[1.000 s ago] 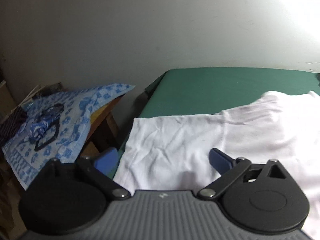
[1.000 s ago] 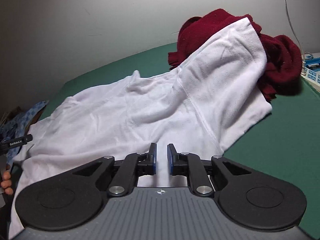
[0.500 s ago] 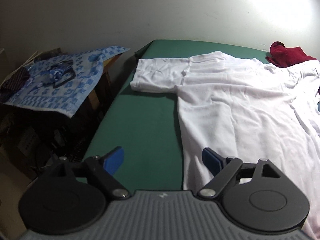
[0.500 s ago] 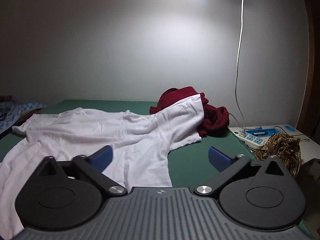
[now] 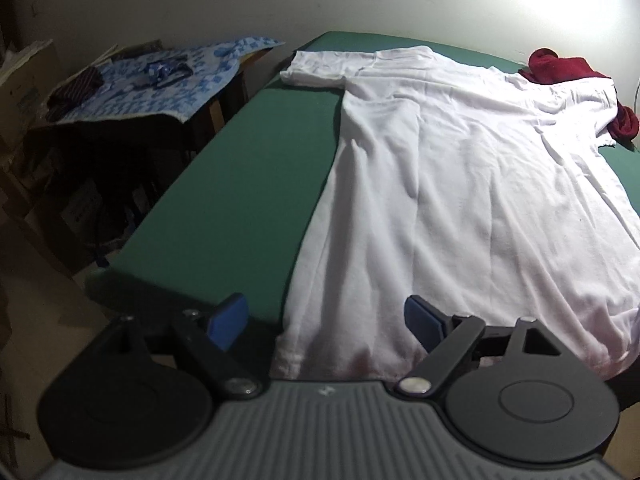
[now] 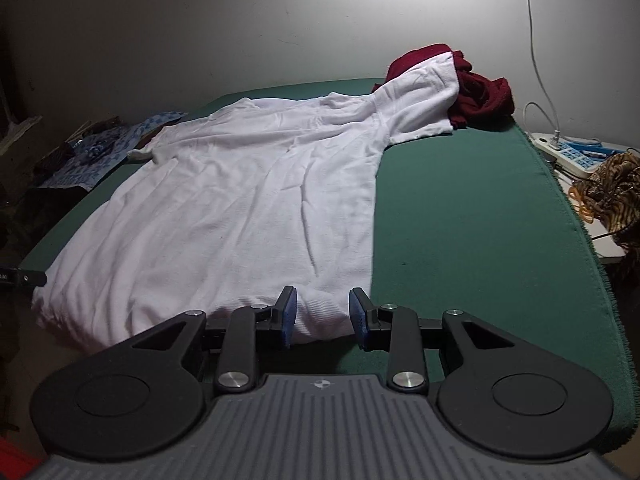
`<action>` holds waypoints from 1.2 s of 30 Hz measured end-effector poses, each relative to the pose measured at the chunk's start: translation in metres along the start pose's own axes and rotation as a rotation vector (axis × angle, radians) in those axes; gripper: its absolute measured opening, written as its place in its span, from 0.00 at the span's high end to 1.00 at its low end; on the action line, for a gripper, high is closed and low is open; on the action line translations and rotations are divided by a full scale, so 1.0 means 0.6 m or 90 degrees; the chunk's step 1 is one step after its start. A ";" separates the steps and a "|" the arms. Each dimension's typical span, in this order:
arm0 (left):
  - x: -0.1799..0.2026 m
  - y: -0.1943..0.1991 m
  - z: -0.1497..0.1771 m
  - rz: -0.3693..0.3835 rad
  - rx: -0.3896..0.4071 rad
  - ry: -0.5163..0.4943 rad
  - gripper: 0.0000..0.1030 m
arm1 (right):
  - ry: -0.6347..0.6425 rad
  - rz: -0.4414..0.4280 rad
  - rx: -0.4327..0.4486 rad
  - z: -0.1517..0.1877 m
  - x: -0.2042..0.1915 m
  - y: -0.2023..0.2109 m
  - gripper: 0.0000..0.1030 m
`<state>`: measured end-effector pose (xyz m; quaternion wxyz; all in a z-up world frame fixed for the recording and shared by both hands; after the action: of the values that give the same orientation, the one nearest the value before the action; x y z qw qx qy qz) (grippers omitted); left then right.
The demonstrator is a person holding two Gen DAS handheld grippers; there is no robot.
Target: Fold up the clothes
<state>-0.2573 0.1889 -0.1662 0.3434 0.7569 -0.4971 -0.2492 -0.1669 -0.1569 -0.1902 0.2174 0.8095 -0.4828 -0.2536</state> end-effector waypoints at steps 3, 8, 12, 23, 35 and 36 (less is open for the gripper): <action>0.007 -0.007 0.002 0.033 -0.009 0.017 0.17 | 0.016 -0.010 0.014 -0.011 -0.011 -0.020 0.68; 0.032 -0.021 0.006 0.088 -0.026 -0.016 0.19 | 0.028 -0.003 -0.085 0.002 -0.004 -0.056 0.76; 0.042 -0.023 0.007 0.104 -0.027 -0.058 0.43 | 0.023 0.005 -0.080 0.022 -0.009 -0.015 0.92; -0.016 0.013 -0.020 0.136 -0.011 -0.114 1.00 | 0.028 0.001 -0.063 0.055 -0.031 0.073 0.93; -0.082 0.032 0.012 0.092 -0.050 -0.082 1.00 | 0.062 -0.024 -0.133 0.084 -0.045 0.091 0.99; -0.084 0.027 0.021 0.101 -0.061 -0.074 0.96 | 0.076 -0.006 -0.150 0.093 -0.041 0.087 0.98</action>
<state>-0.2953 0.2276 -0.1600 0.3685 0.6823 -0.5619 -0.2881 -0.2466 -0.1638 -0.1976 0.3382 0.7944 -0.4318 -0.2608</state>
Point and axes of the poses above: each gripper's, at about its wrist camera, not at the fingertips, and y roughly against the way its jaws point, x to its right, z to its underside, the point moved 3 cm from there along -y, roughly the way its jaws point, and after that the axes turned 3 degrees about -z, right-handed, at the moved point
